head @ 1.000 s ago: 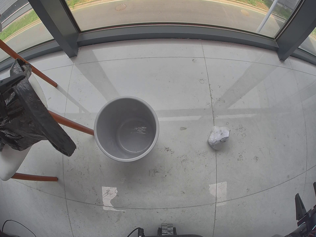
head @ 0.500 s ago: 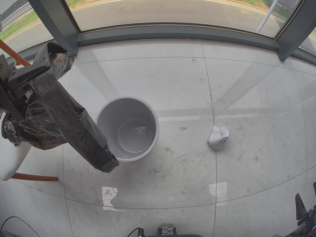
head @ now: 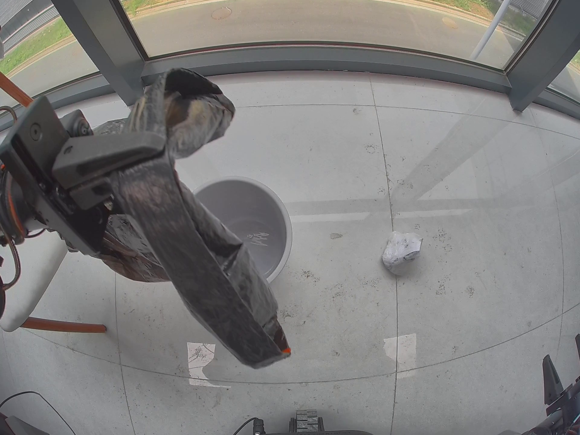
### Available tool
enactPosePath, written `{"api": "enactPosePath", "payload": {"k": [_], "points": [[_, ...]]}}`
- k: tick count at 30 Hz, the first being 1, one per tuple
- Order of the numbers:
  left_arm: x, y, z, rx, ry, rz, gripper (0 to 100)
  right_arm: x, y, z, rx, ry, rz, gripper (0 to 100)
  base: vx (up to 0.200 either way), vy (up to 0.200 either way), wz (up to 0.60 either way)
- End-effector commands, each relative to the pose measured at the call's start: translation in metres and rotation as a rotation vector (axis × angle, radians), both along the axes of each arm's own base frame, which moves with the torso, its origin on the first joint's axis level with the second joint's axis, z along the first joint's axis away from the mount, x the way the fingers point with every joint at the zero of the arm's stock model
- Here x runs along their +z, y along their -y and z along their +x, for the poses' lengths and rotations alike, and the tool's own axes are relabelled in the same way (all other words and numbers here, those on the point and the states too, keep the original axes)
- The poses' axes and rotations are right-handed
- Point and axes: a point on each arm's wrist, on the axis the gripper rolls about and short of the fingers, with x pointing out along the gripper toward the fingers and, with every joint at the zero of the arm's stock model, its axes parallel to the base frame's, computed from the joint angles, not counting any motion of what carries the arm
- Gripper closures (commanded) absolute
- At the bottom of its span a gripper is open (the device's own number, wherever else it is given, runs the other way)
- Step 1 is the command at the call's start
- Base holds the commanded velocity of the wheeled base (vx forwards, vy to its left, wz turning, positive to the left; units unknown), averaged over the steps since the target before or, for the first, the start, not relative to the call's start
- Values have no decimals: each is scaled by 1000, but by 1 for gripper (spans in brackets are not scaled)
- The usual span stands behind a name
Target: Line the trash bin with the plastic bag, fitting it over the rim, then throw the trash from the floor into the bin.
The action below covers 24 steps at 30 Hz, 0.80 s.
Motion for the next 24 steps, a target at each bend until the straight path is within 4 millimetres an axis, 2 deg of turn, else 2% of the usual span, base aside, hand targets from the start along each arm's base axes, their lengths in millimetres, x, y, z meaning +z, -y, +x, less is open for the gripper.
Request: {"api": "enactPosePath", "payload": {"k": [1,4,14,24], "points": [[-16,14,12,-43,-58,21,100,-5,0,1,-2,-17,0,0,0,0,0],[-20,16,17,-46,-74,27,100,-5,0,1,0,-17,0,0,0,0,0],[-40,51,35,-144,-56,22,100,-5,0,1,-2,-18,0,0,0,0,0],[-63,60,51,-153,-93,41,100,-5,0,1,-2,-18,2,0,0,0,0]]}}
